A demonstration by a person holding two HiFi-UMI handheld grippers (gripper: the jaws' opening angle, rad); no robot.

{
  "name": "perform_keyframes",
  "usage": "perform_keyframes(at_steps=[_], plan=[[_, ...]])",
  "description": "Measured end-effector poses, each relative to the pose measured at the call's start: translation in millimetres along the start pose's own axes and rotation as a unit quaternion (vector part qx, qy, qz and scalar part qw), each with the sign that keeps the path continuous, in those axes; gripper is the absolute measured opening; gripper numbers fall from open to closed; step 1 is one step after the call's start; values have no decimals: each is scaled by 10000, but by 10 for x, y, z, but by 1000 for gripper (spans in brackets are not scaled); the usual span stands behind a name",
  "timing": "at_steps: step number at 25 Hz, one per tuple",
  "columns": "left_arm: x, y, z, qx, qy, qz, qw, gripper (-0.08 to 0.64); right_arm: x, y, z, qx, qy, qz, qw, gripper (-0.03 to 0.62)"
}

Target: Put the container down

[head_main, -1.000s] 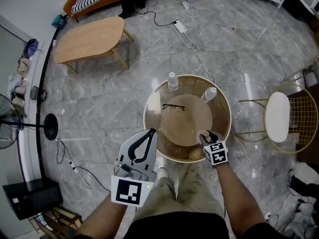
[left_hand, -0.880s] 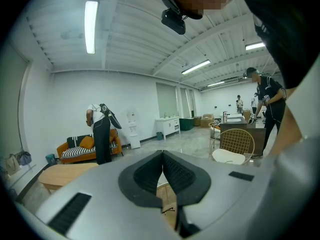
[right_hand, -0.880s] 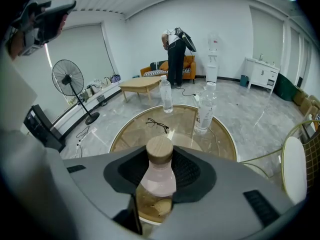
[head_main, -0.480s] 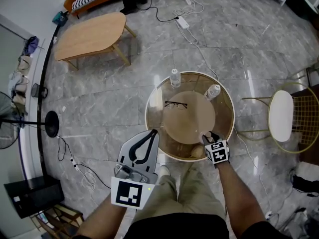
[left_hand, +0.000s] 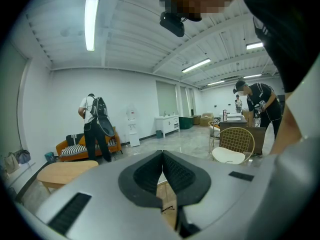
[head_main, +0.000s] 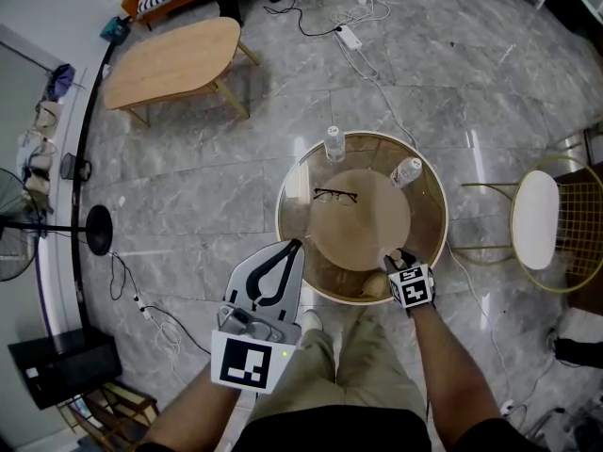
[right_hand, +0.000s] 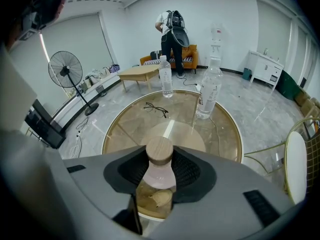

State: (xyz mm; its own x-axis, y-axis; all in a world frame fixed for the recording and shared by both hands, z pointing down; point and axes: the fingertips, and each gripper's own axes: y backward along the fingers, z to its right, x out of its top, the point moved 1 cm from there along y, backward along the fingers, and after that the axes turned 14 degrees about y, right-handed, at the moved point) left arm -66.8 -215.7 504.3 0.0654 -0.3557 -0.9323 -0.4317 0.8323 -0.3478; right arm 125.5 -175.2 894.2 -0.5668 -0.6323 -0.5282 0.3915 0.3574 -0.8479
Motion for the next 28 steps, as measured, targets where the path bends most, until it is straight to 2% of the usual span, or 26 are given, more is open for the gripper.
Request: perform_keyframes(at_steps=[14,28], plan=[[-92,-537,31,-120,-69,144,9998,15,-119,-247,53,15,98,-184,9998,155],[-179,-571,106,-110,1,46,9999,15,-334,-441,41,184,411,-539,9975,155]])
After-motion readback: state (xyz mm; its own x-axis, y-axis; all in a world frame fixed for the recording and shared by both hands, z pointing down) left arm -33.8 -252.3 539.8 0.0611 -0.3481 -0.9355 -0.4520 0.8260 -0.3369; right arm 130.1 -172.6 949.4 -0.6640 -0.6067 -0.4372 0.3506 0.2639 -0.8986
